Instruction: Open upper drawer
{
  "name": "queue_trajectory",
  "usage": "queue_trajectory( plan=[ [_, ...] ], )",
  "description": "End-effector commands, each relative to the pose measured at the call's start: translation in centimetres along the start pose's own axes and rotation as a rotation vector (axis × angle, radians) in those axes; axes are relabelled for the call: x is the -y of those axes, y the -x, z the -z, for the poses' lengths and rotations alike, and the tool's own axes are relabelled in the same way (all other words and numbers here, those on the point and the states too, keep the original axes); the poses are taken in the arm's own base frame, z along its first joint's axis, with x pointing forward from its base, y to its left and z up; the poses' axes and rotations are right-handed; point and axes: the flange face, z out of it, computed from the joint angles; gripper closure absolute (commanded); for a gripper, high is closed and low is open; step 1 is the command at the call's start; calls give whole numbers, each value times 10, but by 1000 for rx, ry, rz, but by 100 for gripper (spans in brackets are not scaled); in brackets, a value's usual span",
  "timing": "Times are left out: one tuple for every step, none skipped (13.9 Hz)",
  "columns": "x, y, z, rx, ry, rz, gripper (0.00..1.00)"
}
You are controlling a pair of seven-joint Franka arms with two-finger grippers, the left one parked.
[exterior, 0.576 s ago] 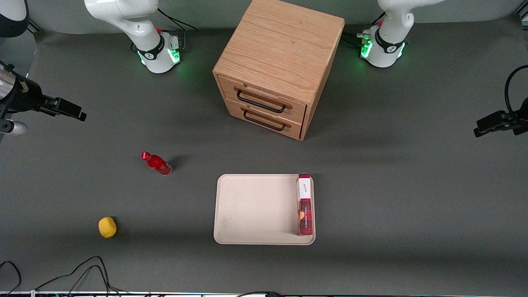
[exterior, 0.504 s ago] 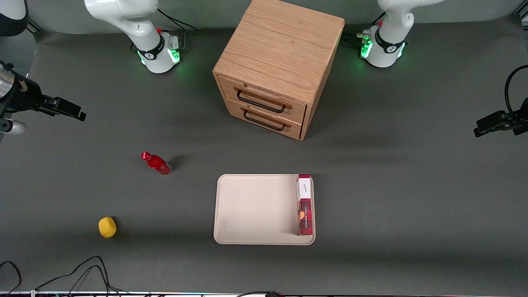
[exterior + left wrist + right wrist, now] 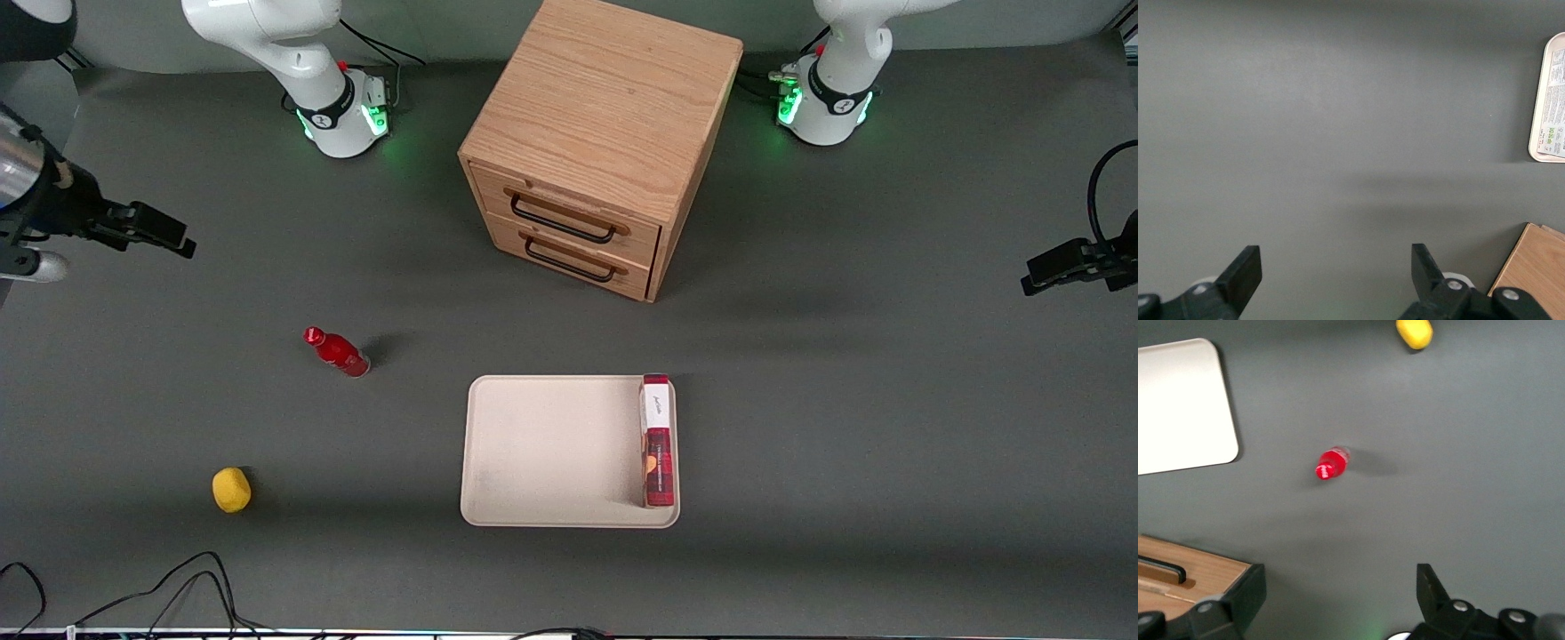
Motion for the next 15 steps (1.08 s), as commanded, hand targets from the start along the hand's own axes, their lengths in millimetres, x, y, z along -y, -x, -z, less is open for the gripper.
queue_trajectory(
  plan=[
    [43, 4, 3, -14, 12, 88, 0],
    [59, 6, -2, -4, 16, 116, 0],
    [80, 12, -3, -6, 21, 156, 0],
    [94, 16, -4, -9, 21, 184, 0],
    [102, 18, -6, -9, 19, 197, 0],
    [120, 25, -8, -8, 23, 234, 0],
    [135, 29, -14, 2, 25, 267, 0],
    [142, 29, -18, 10, 24, 319, 0],
    [155, 35, -20, 16, 13, 413, 0],
    [164, 38, -21, 17, -13, 474, 0],
    [167, 38, -22, 23, -51, 489, 0],
    [171, 39, -23, 31, -73, 491, 0],
    [178, 43, -24, 36, -87, 498, 0],
    [194, 50, -26, 32, -88, 528, 0],
    [207, 51, -32, 20, -95, 545, 0]
  ],
)
